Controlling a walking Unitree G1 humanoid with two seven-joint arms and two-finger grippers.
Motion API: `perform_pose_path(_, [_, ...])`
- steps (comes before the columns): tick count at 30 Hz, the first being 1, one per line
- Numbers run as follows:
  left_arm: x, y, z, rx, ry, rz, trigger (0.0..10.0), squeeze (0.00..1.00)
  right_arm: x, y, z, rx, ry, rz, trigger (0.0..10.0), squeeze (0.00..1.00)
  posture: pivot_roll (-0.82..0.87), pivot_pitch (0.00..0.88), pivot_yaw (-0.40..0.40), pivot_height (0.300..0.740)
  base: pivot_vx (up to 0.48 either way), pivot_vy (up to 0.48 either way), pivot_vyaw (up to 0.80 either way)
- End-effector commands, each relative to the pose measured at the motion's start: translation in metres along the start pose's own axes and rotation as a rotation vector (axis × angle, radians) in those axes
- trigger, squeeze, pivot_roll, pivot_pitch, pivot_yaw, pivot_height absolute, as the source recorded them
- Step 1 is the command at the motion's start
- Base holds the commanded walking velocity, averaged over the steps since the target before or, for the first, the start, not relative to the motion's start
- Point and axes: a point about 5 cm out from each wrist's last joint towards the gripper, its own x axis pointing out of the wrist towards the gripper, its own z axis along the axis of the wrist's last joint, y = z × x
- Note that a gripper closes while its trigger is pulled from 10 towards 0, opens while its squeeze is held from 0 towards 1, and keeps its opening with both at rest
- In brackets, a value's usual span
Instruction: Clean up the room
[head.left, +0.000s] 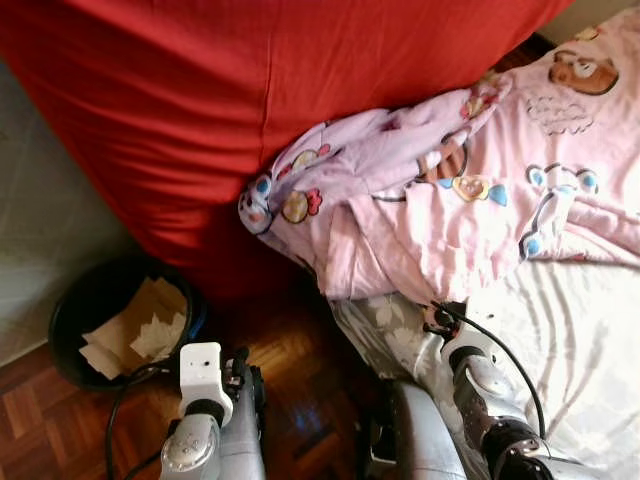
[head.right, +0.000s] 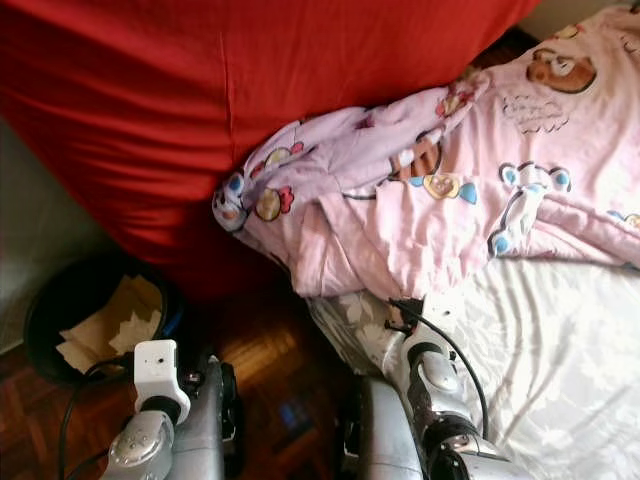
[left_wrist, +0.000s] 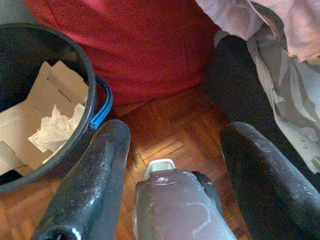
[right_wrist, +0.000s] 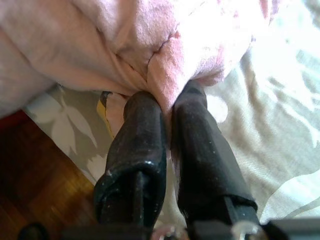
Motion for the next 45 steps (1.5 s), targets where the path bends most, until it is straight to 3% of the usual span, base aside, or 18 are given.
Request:
perform_pose_path(1, [-0.003,0.006,-0.017,0.002,0.060,0.006,10.0,0.00,-0.006,-0.010,-0.010,0.040,0.008,-0.035,0.0,0.00,0.06,0.140,-0.022,0.615,0.000,0.000,0.00])
perform_pose_path(6, [0.005,0.010,-0.015,0.007,0.046,0.015,10.0,0.00,-0.008,-0.007,-0.013,0.082,-0.012,-0.023,0.0,0.00,0.06,0.124,-0.011,0.615,0.000,0.000,0.00])
perform_pose_path(8, [0.011,0.009,0.000,0.028,-0.033,0.003,10.0,0.00,-0.010,-0.001,-0.016,0.087,-0.019,0.005,0.0,0.00,0.06,0.118,-0.009,0.615,0.000,0.000,0.00])
perform_pose_path(16, [0.020,0.003,0.020,0.039,-0.144,-0.022,10.0,0.00,-0.009,0.004,-0.016,0.064,-0.021,0.033,0.0,0.00,0.06,0.105,-0.006,0.615,0.000,0.000,0.00])
perform_pose_path(17, [0.021,0.002,0.020,0.038,-0.144,-0.025,10.0,0.00,-0.008,0.005,-0.014,0.062,-0.026,0.035,1.1,0.00,0.06,0.096,-0.009,0.615,0.000,0.000,0.00])
perform_pose_path(18, [0.020,0.002,0.017,0.037,-0.133,-0.027,10.0,0.00,-0.007,0.005,-0.010,0.053,-0.037,0.041,3.5,0.00,0.06,0.095,-0.009,0.615,0.000,0.000,0.00])
perform_pose_path(19, [0.020,0.002,0.015,0.037,-0.126,-0.027,10.0,0.00,-0.006,0.006,-0.009,0.050,-0.040,0.043,3.5,0.00,0.06,0.090,-0.012,0.615,0.000,0.000,0.00])
perform_pose_path(20, [0.019,0.003,0.012,0.033,-0.116,-0.024,10.0,0.00,-0.006,0.006,-0.008,0.045,-0.043,0.046,10.0,0.00,0.06,0.087,-0.012,0.615,0.000,0.000,0.00])
perform_pose_path(25, [0.012,0.009,-0.011,-0.006,-0.024,0.008,10.0,0.00,-0.006,0.006,-0.006,0.036,-0.061,0.064,10.0,0.00,0.05,0.074,-0.014,0.615,0.000,0.000,0.00])
perform_pose_path(33, [0.000,0.009,-0.043,-0.024,0.122,0.021,10.0,0.00,-0.011,-0.002,-0.017,0.011,-0.028,0.032,10.0,0.00,0.02,0.043,-0.002,0.675,0.000,0.000,0.00])
perform_pose_path(45, [-0.007,0.010,-0.065,-0.010,0.240,0.031,10.0,0.00,-0.017,-0.003,-0.030,-0.038,0.003,0.049,10.0,0.00,0.02,0.022,-0.011,0.725,0.000,0.000,0.00])
